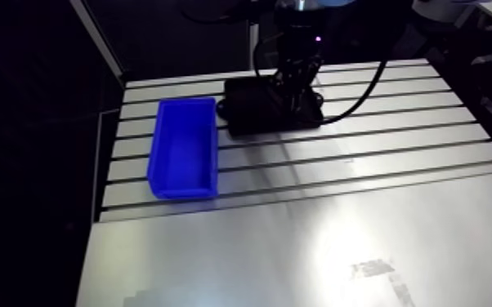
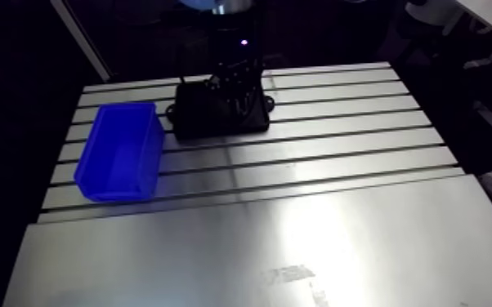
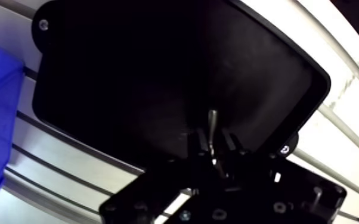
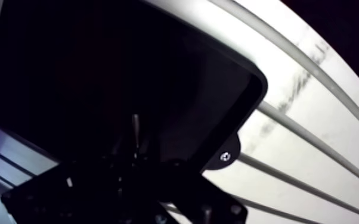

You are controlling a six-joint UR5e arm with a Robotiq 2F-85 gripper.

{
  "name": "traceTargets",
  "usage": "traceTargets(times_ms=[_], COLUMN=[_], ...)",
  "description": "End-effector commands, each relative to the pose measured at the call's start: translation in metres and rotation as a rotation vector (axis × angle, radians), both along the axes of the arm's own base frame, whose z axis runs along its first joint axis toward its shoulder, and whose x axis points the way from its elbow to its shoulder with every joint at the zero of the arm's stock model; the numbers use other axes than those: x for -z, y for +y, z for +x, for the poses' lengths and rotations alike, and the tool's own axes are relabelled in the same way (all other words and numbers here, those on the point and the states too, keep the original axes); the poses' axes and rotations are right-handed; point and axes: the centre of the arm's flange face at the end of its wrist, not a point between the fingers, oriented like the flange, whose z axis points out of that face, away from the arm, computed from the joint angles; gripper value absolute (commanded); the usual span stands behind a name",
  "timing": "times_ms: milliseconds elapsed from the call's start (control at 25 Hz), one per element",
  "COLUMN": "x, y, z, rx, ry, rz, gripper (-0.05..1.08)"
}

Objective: Pick up the M10 bolt from the tray and put it into the blue bin.

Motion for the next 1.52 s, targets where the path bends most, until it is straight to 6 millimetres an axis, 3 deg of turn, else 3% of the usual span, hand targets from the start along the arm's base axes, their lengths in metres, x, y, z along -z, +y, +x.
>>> traceTargets(times_ms=[40,440,920,1360,1520], x=[0.001,0.002,-0.017,-0.066,-0.087], y=[0.0,0.0,0.002,0.009,0.0], z=[0.0,0.001,-0.007,-0.009,-0.002], rx=[0.0,0.0,0.001,0.0,-0.026], ry=[-0.002,-0.005,0.031,0.057,0.052], rz=[0.0,-0.001,0.008,0.033,0.029], gripper=[0.78,0.81,1.0,1.05,1.04])
